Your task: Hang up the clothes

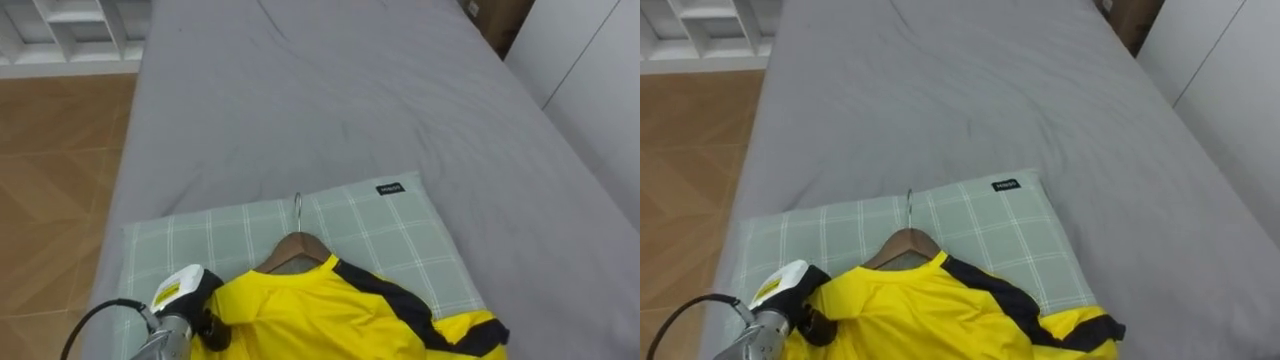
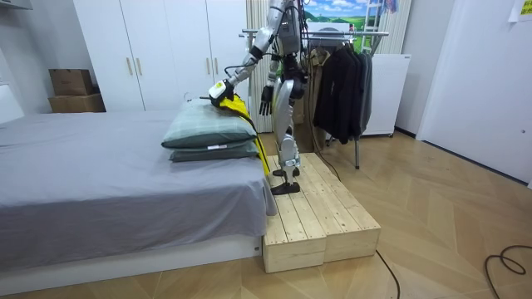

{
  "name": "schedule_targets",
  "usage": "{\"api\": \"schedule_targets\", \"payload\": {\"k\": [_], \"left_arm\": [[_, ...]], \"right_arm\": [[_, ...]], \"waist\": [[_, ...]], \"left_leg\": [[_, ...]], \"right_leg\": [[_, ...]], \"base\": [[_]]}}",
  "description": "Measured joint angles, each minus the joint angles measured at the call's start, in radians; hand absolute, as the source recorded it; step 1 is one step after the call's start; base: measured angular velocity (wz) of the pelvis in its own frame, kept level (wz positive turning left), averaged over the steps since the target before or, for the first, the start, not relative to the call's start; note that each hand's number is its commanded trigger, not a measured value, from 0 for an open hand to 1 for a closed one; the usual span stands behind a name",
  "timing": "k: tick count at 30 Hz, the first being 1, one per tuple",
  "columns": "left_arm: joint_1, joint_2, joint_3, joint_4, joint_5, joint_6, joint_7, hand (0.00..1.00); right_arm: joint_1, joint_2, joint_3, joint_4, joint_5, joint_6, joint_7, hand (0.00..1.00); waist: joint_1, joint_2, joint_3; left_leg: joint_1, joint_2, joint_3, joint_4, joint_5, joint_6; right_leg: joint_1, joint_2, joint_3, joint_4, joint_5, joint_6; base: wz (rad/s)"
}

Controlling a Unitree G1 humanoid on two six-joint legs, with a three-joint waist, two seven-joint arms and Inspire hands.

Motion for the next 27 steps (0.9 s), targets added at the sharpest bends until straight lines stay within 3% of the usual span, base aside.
{"api": "schedule_targets", "payload": {"k": [4,7,11,17,27], "left_arm": [[0.029,0.004,0.000,-0.084,0.000,-0.016,0.050,1.00],[0.050,0.020,0.001,-0.159,0.000,-0.030,0.078,1.00],[0.068,0.029,0.001,-0.196,0.001,-0.039,0.144,1.00],[0.097,0.035,0.008,-0.281,0.040,-0.040,0.184,1.00],[0.203,0.040,0.018,-0.458,0.057,-0.041,0.267,1.00]], "right_arm": [[0.012,-0.001,-0.025,0.000,-0.003,-0.012,0.000,0.00],[0.025,-0.008,-0.051,-0.012,-0.004,-0.021,-0.001,0.00],[0.051,-0.012,-0.050,-0.007,-0.005,-0.019,-0.003,0.00],[0.084,-0.017,-0.058,-0.006,-0.035,-0.017,-0.003,0.00],[0.101,-0.029,-0.111,-0.001,-0.052,-0.017,-0.011,0.00]], "waist": [[0.012,0.006,-0.0021],[0.012,0.016,-0.0087],[0.012,0.019,-0.0104],[0.016,0.020,-0.0119],[0.015,0.028,-0.0200]], "left_leg": [[0.062,-0.004,-0.001,-0.036,0.007,-0.006],[0.077,-0.007,-0.001,-0.043,0.012,-0.007],[0.117,-0.009,-0.002,-0.055,0.012,-0.008],[0.135,-0.013,-0.009,-0.062,0.012,-0.009],[0.168,-0.016,-0.014,-0.072,0.012,-0.009]], "right_leg": [[0.051,0.000,0.024,-0.008,-0.006,-0.001],[0.066,0.000,0.026,-0.019,-0.008,-0.001],[0.111,0.000,0.023,-0.040,-0.008,-0.001],[0.134,-0.001,0.018,-0.052,-0.008,-0.001],[0.165,-0.003,0.005,-0.055,-0.010,0.000]], "base": [[0.00],[0.00],[0.02],[0.02],[0.01]]}}
